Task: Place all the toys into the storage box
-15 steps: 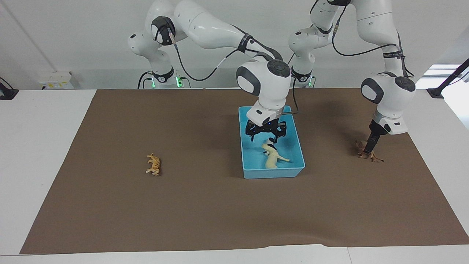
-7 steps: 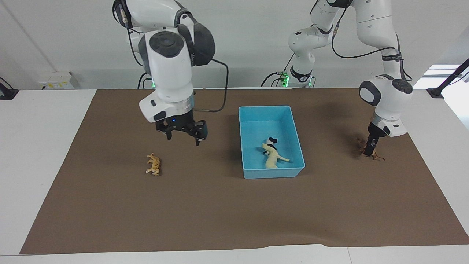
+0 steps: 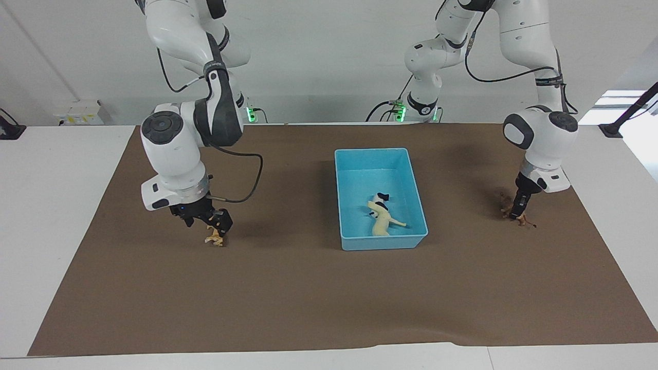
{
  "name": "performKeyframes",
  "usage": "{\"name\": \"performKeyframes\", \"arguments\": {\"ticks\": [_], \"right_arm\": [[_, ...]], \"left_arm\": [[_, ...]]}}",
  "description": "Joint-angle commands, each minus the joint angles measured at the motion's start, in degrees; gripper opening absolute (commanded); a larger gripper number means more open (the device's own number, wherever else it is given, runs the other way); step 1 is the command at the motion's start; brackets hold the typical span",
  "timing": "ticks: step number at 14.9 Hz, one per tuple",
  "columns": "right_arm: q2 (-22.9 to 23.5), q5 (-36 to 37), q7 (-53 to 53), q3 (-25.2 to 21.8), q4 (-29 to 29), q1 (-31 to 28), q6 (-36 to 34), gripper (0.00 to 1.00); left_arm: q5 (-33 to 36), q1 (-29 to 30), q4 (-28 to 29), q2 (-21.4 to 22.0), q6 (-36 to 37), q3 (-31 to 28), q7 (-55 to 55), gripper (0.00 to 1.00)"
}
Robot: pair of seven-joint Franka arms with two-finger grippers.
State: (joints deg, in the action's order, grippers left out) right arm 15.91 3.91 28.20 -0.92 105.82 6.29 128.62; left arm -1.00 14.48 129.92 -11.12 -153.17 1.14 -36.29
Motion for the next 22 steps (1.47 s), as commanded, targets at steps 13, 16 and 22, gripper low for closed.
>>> {"name": "performKeyframes", "arguments": {"ticks": [13, 16, 22], "right_arm": [[0.1, 1.5, -15.0, 0.7, 16.1, -1.5, 19.6, 1.0], [0.1, 1.5, -15.2, 0.7, 16.2, -2.0, 19.6, 0.49], [-0.2, 1.5, -15.7, 0.7, 19.2, -2.4, 24.6, 0.0]], "left_arm": [[-5.8, -17.6, -29.2, -3.8, 25.6, -0.1, -24.4, 0.02], [-7.1, -26.5, -32.4, -3.8, 27.4, -0.1, -34.9, 0.06], [-6.8, -37.6, -26.0, -1.1, 27.2, -0.3, -38.9, 1.0]]}}
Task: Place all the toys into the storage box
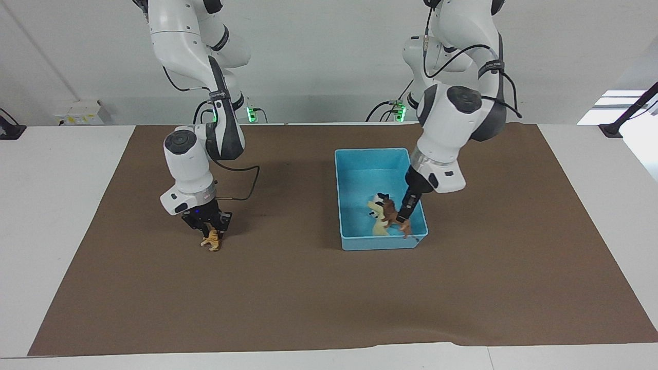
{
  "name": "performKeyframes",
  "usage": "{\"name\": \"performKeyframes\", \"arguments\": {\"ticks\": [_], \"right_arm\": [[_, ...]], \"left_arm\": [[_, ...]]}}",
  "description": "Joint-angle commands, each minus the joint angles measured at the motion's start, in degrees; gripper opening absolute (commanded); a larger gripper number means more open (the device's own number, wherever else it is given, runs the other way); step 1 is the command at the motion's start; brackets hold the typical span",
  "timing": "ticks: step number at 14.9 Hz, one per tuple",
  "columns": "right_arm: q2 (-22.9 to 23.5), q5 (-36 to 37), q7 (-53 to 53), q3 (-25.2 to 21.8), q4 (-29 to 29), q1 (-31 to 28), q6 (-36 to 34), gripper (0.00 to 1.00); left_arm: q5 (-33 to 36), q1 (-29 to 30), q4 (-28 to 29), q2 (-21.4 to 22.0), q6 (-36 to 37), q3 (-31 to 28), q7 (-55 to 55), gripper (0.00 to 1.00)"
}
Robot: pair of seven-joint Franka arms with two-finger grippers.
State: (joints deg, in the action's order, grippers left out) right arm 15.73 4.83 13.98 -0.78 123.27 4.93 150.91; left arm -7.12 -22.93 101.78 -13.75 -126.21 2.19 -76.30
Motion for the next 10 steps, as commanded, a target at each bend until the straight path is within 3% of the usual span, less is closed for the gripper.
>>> {"name": "performKeyframes", "arguments": {"ticks": [1, 4, 6, 8, 10], "right_arm": [[0.0, 0.6, -1.3, 0.6, 1.6, -0.7, 2.0, 0.0], [-0.1, 0.6, -1.5, 0.5, 0.8, -0.4, 0.9, 0.0], [-0.4, 0.7, -1.5, 0.9, -3.3, 0.2, -5.8, 0.0], [-0.4, 0.5, 0.1, 0.9, -15.3, 5.0, -21.8, 0.0], [2.8, -0.1, 7.6, 1.0, -29.9, 9.6, -34.8, 0.0]], "left_arm": [[-0.7, 0.0, 2.1, 1.6, 1.0, -1.4, 1.1, 1.0], [2.6, 2.0, 1.8, 4.5, 3.9, -2.4, 3.5, 1.0], [3.1, 6.2, 1.8, 7.4, 7.6, -2.4, 11.8, 1.0], [3.1, 11.7, 1.6, 10.1, 12.0, -2.3, 23.3, 1.0], [3.1, 15.4, 1.5, 12.0, 15.8, -2.4, 33.1, 1.0]]}}
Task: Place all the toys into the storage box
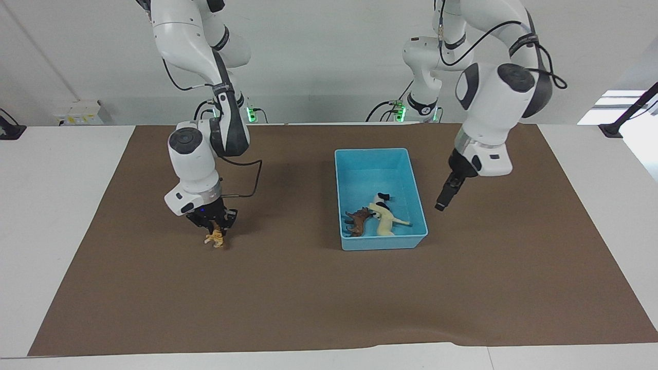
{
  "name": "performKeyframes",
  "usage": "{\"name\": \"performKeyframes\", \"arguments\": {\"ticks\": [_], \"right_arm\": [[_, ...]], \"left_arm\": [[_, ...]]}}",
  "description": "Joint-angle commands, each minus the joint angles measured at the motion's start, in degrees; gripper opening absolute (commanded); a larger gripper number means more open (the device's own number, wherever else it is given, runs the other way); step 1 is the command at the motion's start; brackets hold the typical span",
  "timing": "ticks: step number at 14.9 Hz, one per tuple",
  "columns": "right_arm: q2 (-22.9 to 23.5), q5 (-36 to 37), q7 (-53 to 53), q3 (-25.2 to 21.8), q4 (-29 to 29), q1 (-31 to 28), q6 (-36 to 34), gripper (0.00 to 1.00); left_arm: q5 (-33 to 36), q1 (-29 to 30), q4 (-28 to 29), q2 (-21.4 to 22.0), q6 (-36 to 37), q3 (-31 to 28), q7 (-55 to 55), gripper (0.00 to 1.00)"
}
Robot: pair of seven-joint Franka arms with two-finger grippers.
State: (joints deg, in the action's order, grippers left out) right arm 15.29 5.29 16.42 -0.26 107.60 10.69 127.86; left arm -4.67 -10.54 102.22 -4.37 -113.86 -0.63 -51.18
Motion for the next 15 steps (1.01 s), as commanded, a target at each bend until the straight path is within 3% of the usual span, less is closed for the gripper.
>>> {"name": "performKeyframes", "arguments": {"ticks": [1, 2, 5, 8, 10, 12, 13, 14, 15], "right_arm": [[5.6, -1.2, 8.9, 0.6, -20.7, 6.6, -16.5, 0.0], [7.3, -1.6, 11.9, 0.6, -25.6, 10.0, -18.9, 0.0], [11.2, -5.5, 23.4, 0.5, -32.1, 18.8, -17.6, 0.0], [21.1, -5.4, 33.6, 0.0, -43.7, 28.6, -17.5, 0.0], [23.0, -3.6, 35.2, 0.1, -44.1, 31.9, -16.5, 0.0], [23.6, -2.3, 36.0, 0.3, -39.6, 34.2, -9.5, 0.0], [22.9, -2.1, 36.9, 0.2, -35.6, 34.4, -6.7, 0.23], [22.1, -1.9, 37.7, 0.1, -32.8, 34.4, -5.4, 0.92], [21.6, -2.3, 37.9, 0.1, -33.0, 34.3, -6.4, 1.0]], "left_arm": [[0.7, 4.6, 0.5, 3.1, 5.9, 0.4, 13.9, 1.0], [0.7, 6.2, -0.5, 3.4, 8.4, 0.4, 20.2, 1.0], [1.7, 8.2, -6.0, 2.4, 16.2, 0.4, 36.0, 1.0], [3.8, 7.6, -8.4, 3.6, 22.3, 0.8, 37.2, 1.0], [3.8, 7.2, -6.7, 6.5, 23.5, 0.8, 37.4, 1.0], [3.8, 7.3, -6.7, 6.3, 22.3, 0.9, 38.0, 1.0], [3.8, 7.4, -6.8, 6.2, 22.4, 1.0, 40.0, 1.0], [3.5, 7.8, -7.3, 5.9, 23.1, 1.0, 42.7, 1.0], [3.4, 7.7, -7.9, 5.2, 23.5, 1.0, 43.3, 1.0]]}}
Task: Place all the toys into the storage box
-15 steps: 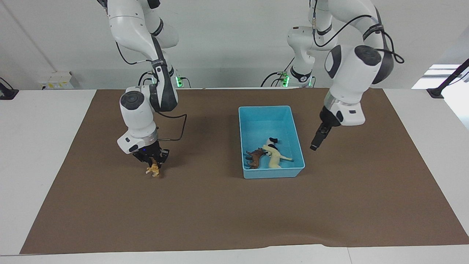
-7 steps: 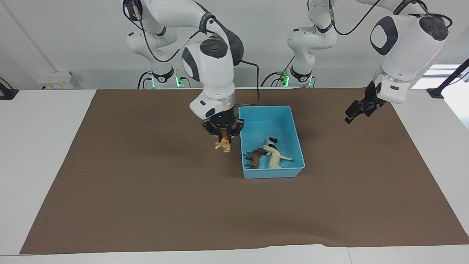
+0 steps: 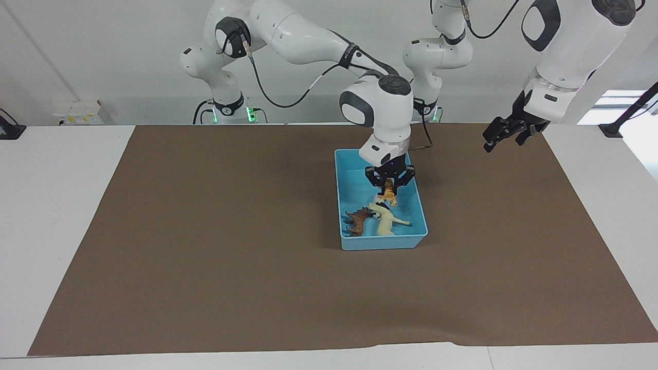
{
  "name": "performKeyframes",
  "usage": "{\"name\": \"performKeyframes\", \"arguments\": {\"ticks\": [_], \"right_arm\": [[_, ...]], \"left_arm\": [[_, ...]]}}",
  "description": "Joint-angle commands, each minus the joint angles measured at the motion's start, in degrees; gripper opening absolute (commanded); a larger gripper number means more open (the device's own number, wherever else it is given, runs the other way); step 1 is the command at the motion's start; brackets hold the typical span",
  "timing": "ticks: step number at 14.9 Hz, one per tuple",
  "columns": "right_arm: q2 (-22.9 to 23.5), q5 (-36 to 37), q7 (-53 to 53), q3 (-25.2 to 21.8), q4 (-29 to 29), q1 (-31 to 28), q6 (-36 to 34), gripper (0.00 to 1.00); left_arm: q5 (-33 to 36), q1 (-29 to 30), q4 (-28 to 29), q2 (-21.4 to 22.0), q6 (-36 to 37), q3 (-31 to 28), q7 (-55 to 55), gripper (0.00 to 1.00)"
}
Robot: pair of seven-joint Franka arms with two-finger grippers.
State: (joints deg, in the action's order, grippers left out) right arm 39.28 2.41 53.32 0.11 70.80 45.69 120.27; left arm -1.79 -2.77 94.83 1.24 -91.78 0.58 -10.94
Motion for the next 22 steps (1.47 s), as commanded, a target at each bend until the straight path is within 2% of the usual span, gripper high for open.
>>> {"name": "performKeyframes", "arguments": {"ticks": [1, 4, 7, 10, 16, 20, 22], "right_arm": [[-2.5, 0.5, 1.0, -0.3, 3.6, -1.0, -0.3, 1.0], [-3.5, 0.2, 0.9, -1.1, 2.1, -2.1, -2.2, 1.0], [-8.7, 0.0, -0.6, -1.2, 2.1, -7.3, -5.7, 1.0], [-15.5, -0.1, -12.6, -1.3, 2.2, -14.7, -12.7, 1.0], [-21.6, -0.1, -43.6, -1.3, 3.1, -31.3, -18.8, 1.0], [-24.9, -2.3, -46.5, -1.2, 4.2, -40.3, -27.3, 1.0], [-28.3, -3.5, -48.4, -1.3, 7.4, -44.8, -30.6, 1.0]], "left_arm": [[0.7, -0.4, -0.6, -0.6, 1.8, -0.3, 3.3, 1.0], [1.3, -0.6, -1.4, -1.9, 2.6, -0.2, 3.7, 1.0], [0.7, -0.6, -1.2, -1.9, 2.9, -0.3, 4.0, 1.0], [0.7, -0.6, -1.1, -1.7, 2.7, -0.4, 4.0, 1.0], [1.3, -0.4, -1.3, -1.7, 3.8, -0.1, 5.4, 1.0], [1.1, 0.0, -2.7, -1.3, 5.1, 0.0, 5.5, 1.0], [1.0, 0.0, -2.5, -1.2, 4.9, 0.0, 5.5, 1.0]]}}
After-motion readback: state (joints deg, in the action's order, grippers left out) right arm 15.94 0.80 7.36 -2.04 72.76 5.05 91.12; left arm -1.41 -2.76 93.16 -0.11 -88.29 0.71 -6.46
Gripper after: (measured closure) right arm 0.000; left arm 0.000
